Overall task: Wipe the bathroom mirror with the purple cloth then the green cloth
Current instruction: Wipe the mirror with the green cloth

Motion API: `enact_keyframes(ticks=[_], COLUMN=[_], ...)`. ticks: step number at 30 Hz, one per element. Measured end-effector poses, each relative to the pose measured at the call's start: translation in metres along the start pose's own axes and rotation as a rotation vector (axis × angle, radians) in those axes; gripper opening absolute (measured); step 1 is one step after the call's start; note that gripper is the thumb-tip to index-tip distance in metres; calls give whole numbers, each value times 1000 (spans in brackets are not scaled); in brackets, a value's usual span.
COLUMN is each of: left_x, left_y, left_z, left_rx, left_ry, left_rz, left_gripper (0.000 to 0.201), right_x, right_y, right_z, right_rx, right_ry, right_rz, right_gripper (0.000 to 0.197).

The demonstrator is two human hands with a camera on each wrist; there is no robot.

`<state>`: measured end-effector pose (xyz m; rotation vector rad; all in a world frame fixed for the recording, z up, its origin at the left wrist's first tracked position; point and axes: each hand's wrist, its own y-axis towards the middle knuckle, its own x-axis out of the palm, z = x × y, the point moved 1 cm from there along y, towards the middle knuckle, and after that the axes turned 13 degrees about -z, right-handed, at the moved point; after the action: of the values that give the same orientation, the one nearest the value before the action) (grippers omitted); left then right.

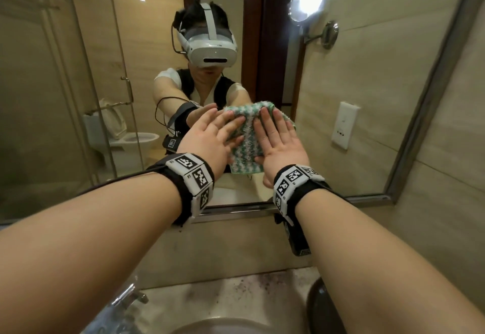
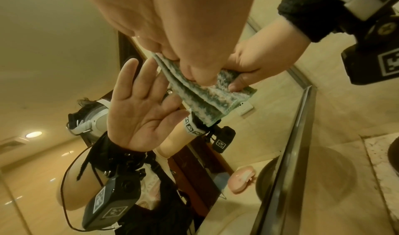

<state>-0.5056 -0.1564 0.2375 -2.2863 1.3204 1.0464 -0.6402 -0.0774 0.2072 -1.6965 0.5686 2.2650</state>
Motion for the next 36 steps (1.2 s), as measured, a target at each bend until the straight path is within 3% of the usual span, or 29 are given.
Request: enact_keyframes(ticks=[10, 22, 28, 36], left_x=[-66, -167, -198, -203], left_y=[42, 112, 128, 125], left_z=[56, 153, 177, 169], left_rx=[66, 137, 141, 156], left_ry=[-27, -42, -24, 9], left_rz=[65, 129, 124, 108], left_gripper=[56, 55, 55, 56], right_x=[14, 32, 29, 25], right_y=[-13, -29, -34, -34], right_z=[98, 243, 266, 263], right_rx=[88, 306, 419, 418], right_ry=[17, -65, -71, -14], right_rz=[25, -86, -131, -125], right_gripper=[78, 80, 77, 80])
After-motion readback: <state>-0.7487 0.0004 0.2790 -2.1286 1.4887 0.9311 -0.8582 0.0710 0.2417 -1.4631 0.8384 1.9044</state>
